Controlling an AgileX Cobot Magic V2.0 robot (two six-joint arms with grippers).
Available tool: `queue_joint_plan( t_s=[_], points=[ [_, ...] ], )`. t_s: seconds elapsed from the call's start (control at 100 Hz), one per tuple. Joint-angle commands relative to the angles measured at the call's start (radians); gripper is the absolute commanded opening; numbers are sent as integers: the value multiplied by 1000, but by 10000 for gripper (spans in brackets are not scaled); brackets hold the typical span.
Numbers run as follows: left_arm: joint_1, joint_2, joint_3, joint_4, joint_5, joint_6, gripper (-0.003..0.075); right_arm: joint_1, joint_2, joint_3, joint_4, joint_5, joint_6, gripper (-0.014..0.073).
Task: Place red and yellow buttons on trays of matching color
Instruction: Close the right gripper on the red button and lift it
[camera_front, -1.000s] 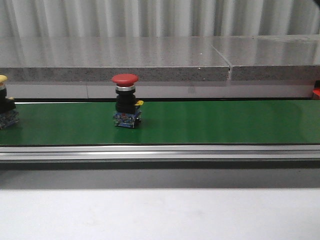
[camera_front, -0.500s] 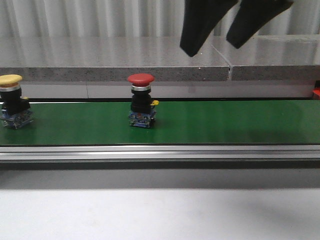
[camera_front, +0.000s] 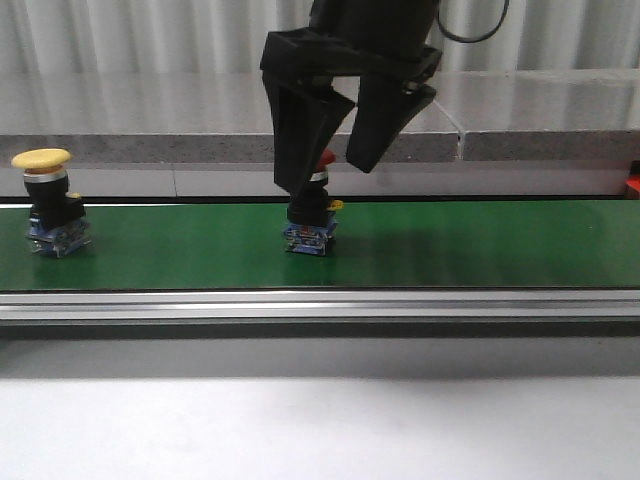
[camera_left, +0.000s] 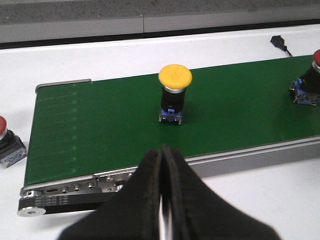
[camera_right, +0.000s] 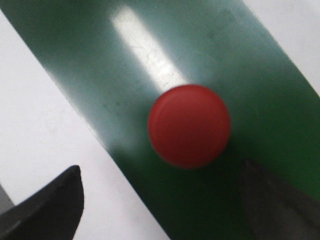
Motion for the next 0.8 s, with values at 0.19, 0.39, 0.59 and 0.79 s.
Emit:
queue_joint_plan(
  t_s=[0.19,0.39,0.59,0.79],
  points=[
    [-9,1,-25,-11,-65,-2,-21,1,-1,-46,11,-112,-17,535],
    [-9,1,-25,-11,-65,-2,-21,1,-1,-46,10,-120,-17,161],
    [-9,1,-25,-11,-65,-2,-21,-9,-32,-46,10,-119,5,48],
    [-9,1,-25,-11,-65,-2,-21,-72,-99,-43,9,-112,182,49]
  ],
)
